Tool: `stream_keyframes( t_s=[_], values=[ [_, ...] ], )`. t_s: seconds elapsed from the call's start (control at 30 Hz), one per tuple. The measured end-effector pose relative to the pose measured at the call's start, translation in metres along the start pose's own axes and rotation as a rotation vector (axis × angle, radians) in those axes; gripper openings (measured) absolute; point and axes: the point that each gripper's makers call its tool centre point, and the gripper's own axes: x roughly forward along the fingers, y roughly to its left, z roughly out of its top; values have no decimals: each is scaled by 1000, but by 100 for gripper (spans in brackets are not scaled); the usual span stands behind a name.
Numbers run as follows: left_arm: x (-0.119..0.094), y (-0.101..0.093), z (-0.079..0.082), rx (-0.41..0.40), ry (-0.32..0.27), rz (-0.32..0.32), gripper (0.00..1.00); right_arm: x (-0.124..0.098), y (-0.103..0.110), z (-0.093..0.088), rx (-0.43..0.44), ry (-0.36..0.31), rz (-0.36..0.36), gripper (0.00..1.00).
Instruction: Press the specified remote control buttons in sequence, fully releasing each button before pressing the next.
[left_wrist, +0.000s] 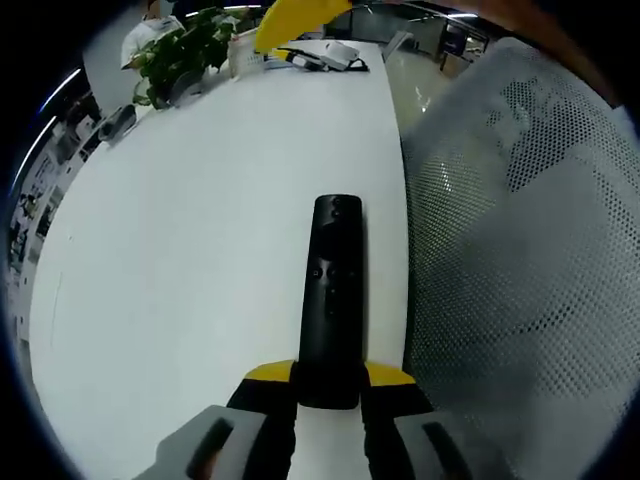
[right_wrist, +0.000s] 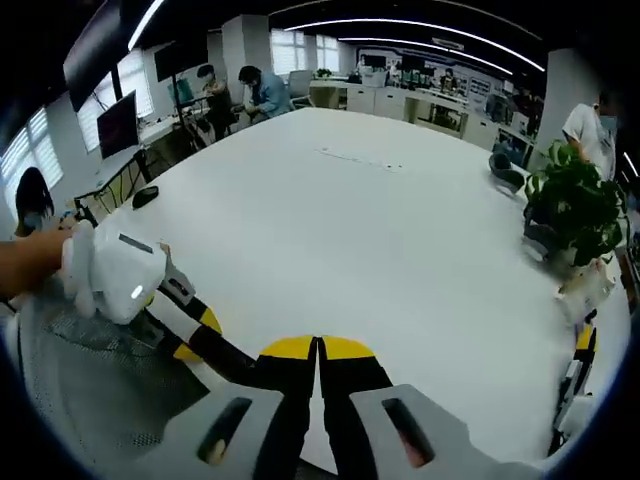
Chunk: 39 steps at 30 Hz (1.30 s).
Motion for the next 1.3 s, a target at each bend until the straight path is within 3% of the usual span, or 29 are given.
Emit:
stream_keyframes(
  t_s=[0.2,0.43,0.5,0.63,0.87,1.3],
  values=[
    [0,0,-1,9,-25,10,24,20,7,-5,55,25,53,0],
    [1,1,0,21,-29,12,24,40,11,-45,153,138,86,0],
    [1,1,0,15,-33,10,24,39,11,-58,156,225,86,0],
    [1,1,1,17,-33,9,24,45,11,-73,175,298,88,0],
    [0,2,1,16,-43,10,24,48,17,-83,241,352,121,0],
    [0,1,1,18,-44,12,24,47,25,-91,248,398,151,0]
  ],
)
